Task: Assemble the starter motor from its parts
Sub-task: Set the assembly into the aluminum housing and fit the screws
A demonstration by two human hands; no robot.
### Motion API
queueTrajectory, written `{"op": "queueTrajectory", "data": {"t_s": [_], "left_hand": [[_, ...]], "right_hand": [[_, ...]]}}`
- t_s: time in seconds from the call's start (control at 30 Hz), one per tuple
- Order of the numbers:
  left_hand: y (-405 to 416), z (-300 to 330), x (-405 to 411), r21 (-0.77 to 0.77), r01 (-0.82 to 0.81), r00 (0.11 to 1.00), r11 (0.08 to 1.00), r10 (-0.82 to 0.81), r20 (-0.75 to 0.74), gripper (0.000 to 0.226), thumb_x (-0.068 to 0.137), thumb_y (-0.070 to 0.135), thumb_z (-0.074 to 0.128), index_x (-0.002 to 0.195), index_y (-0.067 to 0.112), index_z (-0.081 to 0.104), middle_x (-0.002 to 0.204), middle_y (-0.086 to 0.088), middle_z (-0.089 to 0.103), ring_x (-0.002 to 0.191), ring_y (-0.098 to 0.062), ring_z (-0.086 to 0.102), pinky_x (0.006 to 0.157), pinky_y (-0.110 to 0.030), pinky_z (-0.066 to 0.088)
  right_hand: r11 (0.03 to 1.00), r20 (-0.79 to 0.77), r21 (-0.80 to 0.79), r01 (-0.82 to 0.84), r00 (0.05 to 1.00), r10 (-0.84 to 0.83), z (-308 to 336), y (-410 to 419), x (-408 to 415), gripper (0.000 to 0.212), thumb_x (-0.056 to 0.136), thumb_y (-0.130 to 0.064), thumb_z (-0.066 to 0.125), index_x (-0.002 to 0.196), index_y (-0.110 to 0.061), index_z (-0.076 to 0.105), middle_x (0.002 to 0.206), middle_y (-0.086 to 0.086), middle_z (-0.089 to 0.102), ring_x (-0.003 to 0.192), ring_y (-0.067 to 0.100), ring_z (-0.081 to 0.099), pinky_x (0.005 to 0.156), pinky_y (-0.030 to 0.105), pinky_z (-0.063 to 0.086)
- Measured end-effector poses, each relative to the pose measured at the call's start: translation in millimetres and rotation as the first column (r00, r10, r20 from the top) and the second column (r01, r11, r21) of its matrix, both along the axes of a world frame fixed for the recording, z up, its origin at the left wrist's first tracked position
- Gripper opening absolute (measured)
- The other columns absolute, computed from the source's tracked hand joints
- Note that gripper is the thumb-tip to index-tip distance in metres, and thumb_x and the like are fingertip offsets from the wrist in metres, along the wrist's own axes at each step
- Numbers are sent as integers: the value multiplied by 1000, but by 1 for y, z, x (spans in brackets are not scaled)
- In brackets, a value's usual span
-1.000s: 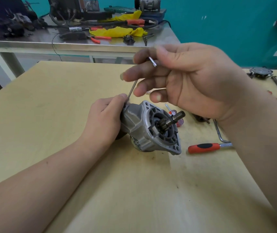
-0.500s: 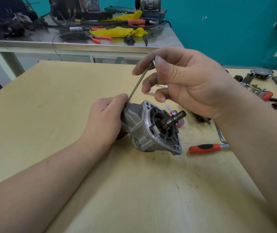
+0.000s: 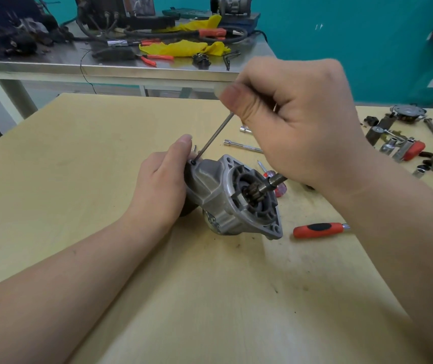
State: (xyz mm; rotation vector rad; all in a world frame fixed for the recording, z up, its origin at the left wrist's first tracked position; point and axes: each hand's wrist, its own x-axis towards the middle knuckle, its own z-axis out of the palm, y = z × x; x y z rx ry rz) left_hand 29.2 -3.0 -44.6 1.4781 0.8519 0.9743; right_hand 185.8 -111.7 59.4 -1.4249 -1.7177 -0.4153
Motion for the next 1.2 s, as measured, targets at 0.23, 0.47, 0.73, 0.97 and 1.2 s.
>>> {"op": "queueTrajectory", "data": {"t_s": [0.23, 0.47, 0.73, 0.97, 1.2], "left_hand": [[-3, 1, 0, 17, 6, 1000, 1000, -7, 16, 85, 85, 71, 50, 81, -14, 53, 59, -6, 38, 55, -21, 33, 56, -34, 27], [-6, 0, -1, 40, 12, 1000, 999, -12, 2, 78, 87, 69, 49, 77, -8, 53, 60, -5, 40, 56, -21, 35, 57, -34, 29], [-3, -1, -1, 23, 12, 1000, 1000, -12, 8, 83, 84, 69, 51, 82, -13, 48, 64, -9, 37, 59, -22, 32, 57, -35, 26], [0, -2, 0, 14, 3, 1000, 1000, -3, -1, 84, 84, 71, 52, 84, -13, 49, 67, -10, 37, 62, -25, 33, 61, -40, 28], [1, -3, 1, 1, 3, 1000, 1000, -3, 22, 83, 85, 70, 54, 82, -12, 48, 64, -10, 37, 58, -23, 32, 57, -37, 27]], "right_hand": [[971, -54, -190, 146, 986, -158, 8, -4, -14, 51, 107, -38, 50, 64, -11, 49, 50, 2, 47, 49, 21, 41, 50, 39, 34], [871, -817, -359, -334, 563, -121, 12, 3, -5, 42, 97, -18, 61, 56, -7, 66, 52, 12, 56, 44, 21, 39, 41, 25, 23], [764, -862, -228, -603, 491, 131, 12, 2, 10, 19, 104, -27, 60, 97, -12, 70, 66, 10, 66, 54, 20, 59, 48, 25, 46], [654, -789, -204, -728, 518, 331, 8, 2, 24, 18, 92, -18, 68, 106, -7, 69, 79, 13, 74, 67, 31, 74, 58, 29, 57], [859, -446, -115, -499, 799, 404, -7, 9, 21, 7, 100, -13, 68, 103, -7, 68, 77, 18, 72, 66, 30, 74, 56, 42, 58]]}}
